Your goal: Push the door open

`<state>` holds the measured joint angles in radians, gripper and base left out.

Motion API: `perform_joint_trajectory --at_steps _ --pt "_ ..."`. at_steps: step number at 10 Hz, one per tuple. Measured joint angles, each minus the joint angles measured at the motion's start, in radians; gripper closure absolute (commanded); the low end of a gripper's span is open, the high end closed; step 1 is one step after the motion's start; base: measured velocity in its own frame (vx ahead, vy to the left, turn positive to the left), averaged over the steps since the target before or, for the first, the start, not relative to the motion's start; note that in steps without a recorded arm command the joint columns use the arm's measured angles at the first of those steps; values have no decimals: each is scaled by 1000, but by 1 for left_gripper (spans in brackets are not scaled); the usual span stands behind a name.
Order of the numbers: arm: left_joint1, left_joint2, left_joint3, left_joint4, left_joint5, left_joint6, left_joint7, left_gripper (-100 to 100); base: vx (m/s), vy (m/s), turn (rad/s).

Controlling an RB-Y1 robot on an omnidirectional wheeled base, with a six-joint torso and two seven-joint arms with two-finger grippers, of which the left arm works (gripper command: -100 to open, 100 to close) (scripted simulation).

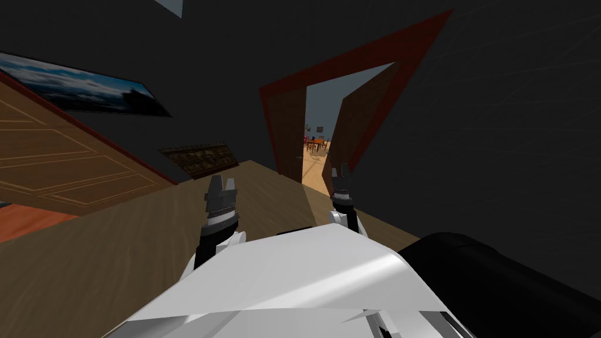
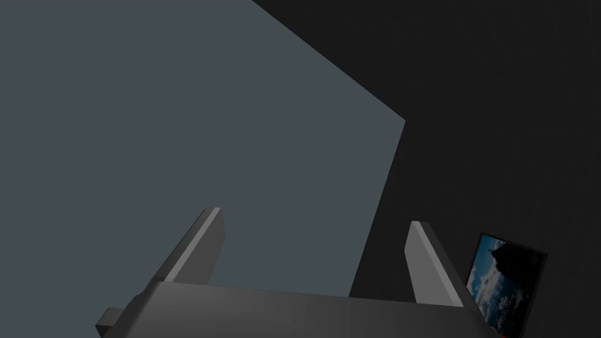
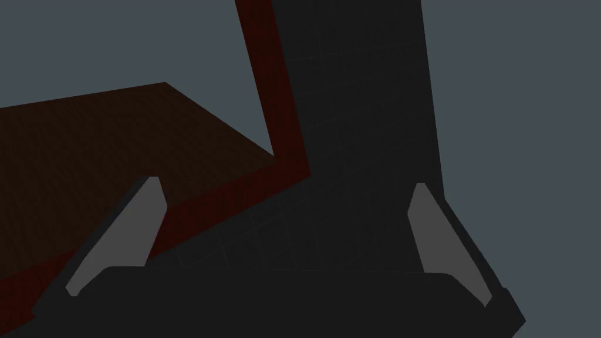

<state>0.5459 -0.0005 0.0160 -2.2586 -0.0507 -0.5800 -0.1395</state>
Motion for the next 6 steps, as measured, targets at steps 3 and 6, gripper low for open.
perform_joint_trajectory --at_steps 3,6 --pt "-25 21 -6 61 -4 -10 13 -100 128 18 -61" --pt "-60 39 -11 134 -9 -17 29 -100 149 10 -67"
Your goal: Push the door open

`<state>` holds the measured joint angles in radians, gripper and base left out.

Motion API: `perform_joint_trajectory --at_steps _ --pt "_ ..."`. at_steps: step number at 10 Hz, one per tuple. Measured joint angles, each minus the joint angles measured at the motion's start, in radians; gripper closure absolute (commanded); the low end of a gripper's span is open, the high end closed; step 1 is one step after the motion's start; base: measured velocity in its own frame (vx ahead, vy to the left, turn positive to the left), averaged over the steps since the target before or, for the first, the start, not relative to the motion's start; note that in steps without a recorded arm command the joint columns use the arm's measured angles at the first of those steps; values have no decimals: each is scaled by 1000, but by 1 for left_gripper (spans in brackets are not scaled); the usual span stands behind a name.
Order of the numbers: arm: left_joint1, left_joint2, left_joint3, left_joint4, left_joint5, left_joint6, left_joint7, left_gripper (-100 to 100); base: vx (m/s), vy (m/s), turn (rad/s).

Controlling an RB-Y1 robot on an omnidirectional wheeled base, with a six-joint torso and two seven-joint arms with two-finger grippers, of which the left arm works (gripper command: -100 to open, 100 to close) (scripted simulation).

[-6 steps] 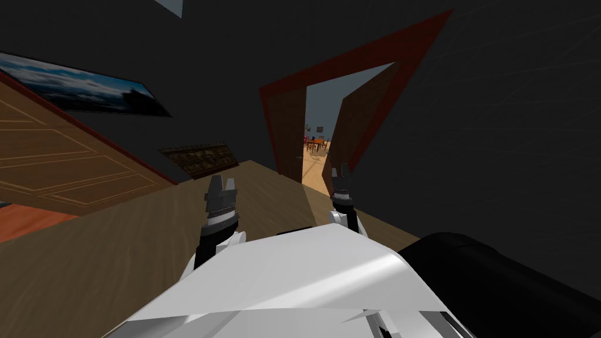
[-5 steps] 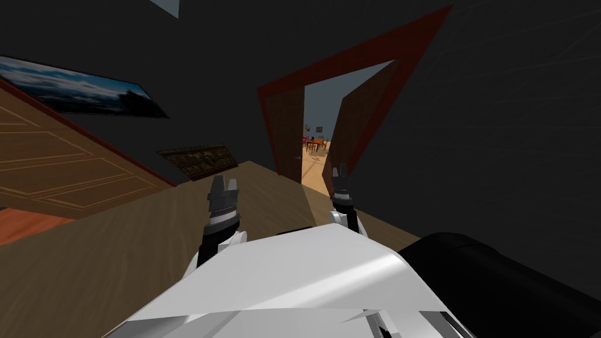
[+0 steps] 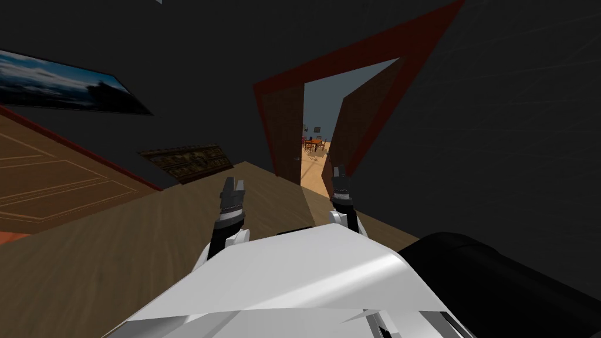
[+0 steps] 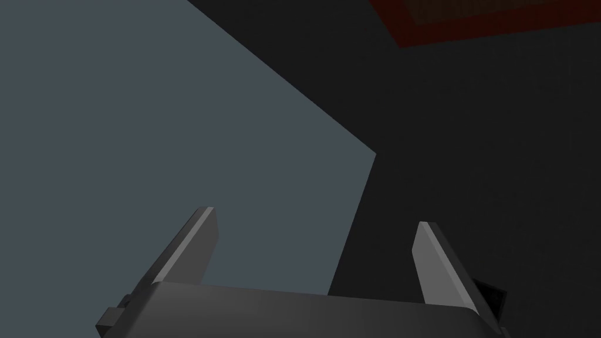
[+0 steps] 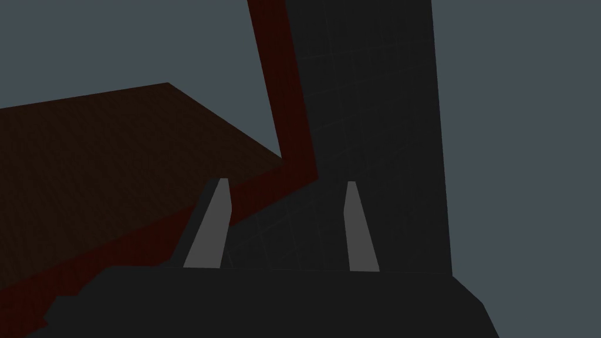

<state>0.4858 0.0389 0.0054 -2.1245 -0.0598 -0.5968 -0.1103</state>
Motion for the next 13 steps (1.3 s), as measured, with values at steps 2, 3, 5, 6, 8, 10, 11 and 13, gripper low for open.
perform_joint_trajectory --at_steps 2,3,5,6,8,10,11,13 --pt "-7 10 -8 38 -4 -10 11 -100 117 -10 -35" --pt "-20 15 -6 55 -4 -9 16 -100 96 -1 -46" --pt "-38 17 -14 101 -9 -18 21 -100 118 -5 -62" --pt "-45 20 -17 115 -11 -18 25 -100 101 0 -35" --pt "-64 27 -18 159 -13 -25 35 -100 109 15 -68" --pt "-81 35 -23 207 -16 -36 46 -100 134 14 -53" --pt "-86 37 -26 222 -18 -37 51 -100 100 -10 -39" --pt "-107 41 -28 266 -20 -42 59 -100 107 7 -63"
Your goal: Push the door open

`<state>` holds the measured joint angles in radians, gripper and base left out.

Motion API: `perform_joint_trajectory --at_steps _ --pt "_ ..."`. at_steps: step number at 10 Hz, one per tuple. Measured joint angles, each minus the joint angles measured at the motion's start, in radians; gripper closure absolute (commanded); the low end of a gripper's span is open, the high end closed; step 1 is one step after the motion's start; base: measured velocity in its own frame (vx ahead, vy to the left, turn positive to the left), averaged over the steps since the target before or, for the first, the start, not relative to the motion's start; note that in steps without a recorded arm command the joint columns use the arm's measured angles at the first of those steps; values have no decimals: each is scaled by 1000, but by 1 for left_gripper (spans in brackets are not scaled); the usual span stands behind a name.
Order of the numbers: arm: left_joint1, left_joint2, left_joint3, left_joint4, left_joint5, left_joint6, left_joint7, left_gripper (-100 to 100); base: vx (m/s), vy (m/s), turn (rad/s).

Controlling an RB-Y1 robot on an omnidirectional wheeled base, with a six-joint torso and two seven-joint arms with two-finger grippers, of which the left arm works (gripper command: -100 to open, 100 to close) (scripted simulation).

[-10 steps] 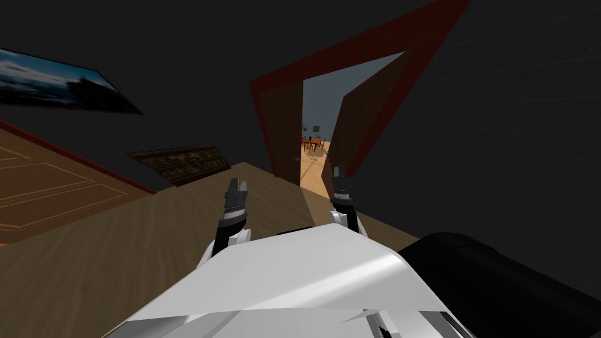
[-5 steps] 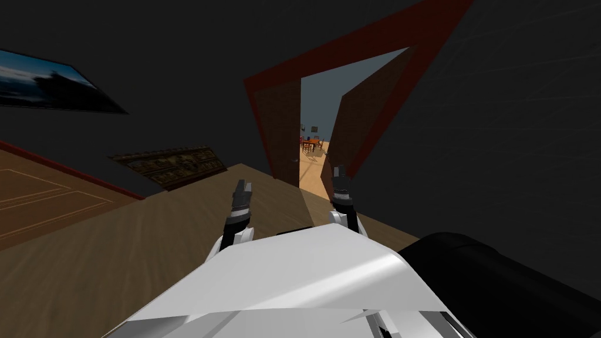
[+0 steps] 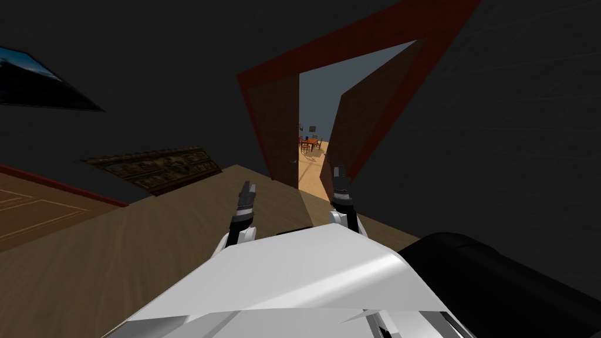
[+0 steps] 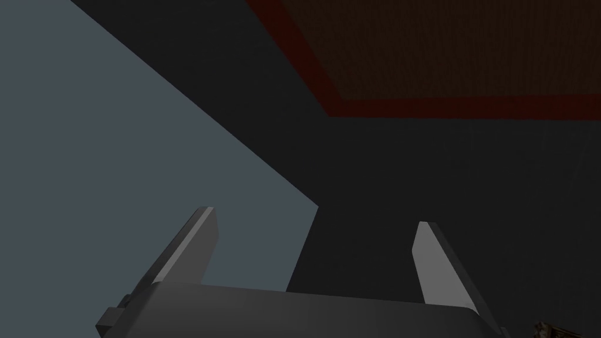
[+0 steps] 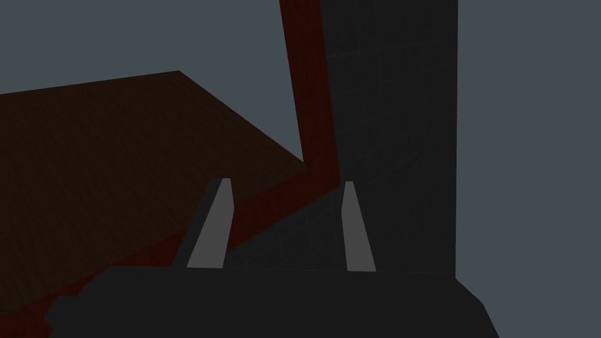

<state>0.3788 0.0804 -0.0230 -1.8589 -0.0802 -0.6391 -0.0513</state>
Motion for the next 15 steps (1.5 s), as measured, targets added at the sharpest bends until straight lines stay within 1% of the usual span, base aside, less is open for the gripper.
perform_joint_trajectory --at_steps 1,3,5,8,11,12,14,15 --pt "-16 0 -4 30 -3 -2 5 -100 147 13 -75" --pt "-34 7 -8 68 -6 -1 17 -100 115 -5 -52" --pt "-46 12 -12 114 -8 -16 27 -100 91 12 -57" --pt "-75 15 -18 169 -14 -17 41 -100 93 13 -52" --pt "-105 17 -24 244 -18 -33 53 -100 120 5 -59" --pt "-112 22 -27 267 -20 -35 62 -100 156 42 -81" --pt "-138 22 -32 319 -24 -40 74 -100 103 11 -59" --pt "-148 24 -34 338 -26 -39 80 -100 98 1 -61"
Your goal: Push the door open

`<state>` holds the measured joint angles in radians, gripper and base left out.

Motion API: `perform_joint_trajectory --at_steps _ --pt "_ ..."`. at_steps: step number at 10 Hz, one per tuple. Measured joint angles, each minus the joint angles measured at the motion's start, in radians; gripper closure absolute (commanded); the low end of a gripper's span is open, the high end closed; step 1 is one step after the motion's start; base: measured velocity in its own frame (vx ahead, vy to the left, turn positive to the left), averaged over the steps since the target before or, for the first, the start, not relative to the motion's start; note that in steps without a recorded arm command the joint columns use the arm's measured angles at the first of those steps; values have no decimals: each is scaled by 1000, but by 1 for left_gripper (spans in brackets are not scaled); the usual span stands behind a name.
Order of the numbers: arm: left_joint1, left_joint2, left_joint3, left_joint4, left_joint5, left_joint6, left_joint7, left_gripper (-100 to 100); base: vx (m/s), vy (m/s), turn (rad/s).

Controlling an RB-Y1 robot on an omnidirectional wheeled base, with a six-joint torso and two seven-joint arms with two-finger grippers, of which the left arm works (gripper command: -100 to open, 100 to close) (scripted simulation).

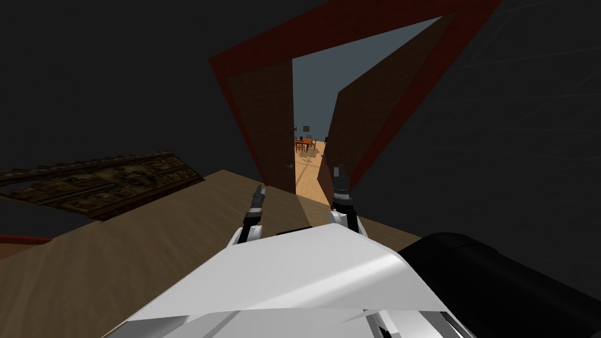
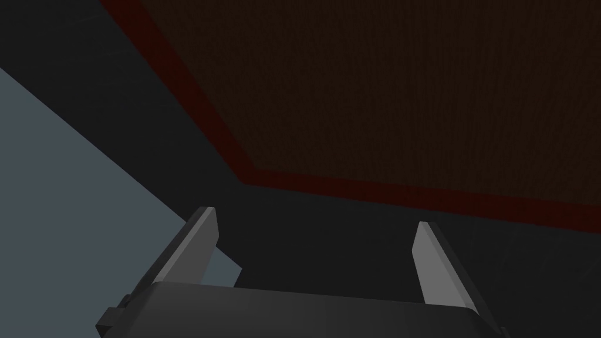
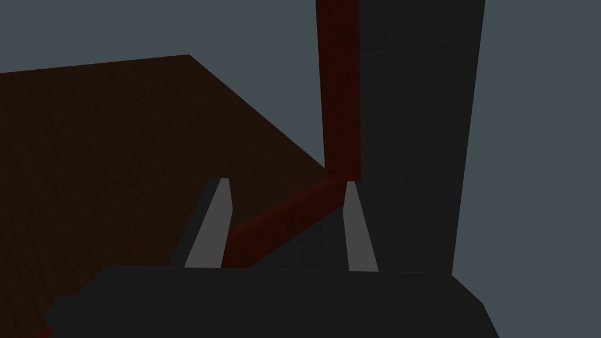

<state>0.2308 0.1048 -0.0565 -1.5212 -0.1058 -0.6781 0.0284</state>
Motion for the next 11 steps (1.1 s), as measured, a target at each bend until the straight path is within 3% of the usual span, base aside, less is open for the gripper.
perform_joint_trajectory --at_steps 4,11 --pt "-37 0 -9 95 -7 -19 17 -100 94 15 -57" --pt "-95 5 -23 230 -17 -32 54 -100 100 19 -55"
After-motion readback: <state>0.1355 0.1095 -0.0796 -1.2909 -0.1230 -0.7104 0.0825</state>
